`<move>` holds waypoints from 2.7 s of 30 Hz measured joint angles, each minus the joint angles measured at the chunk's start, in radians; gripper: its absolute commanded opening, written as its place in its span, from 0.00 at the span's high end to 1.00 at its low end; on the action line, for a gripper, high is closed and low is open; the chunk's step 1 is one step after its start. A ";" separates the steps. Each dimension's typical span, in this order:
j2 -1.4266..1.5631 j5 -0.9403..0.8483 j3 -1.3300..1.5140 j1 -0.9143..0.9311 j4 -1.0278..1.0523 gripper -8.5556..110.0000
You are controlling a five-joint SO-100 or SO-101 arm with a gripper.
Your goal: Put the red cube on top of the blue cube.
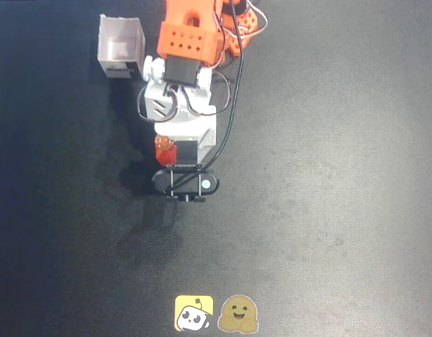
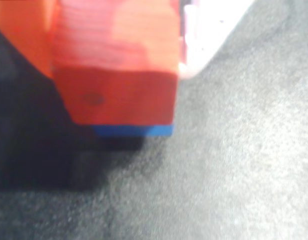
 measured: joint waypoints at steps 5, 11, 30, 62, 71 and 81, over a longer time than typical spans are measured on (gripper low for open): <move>0.009 0.008 0.006 0.000 0.008 0.87; 0.014 0.008 0.009 0.000 0.008 0.87; 0.008 0.049 0.014 0.002 0.009 0.79; 0.196 0.008 -0.436 0.002 0.471 0.90; 0.445 -0.032 -0.417 -0.040 0.546 0.93; 0.727 -0.055 -0.121 -0.089 0.529 0.93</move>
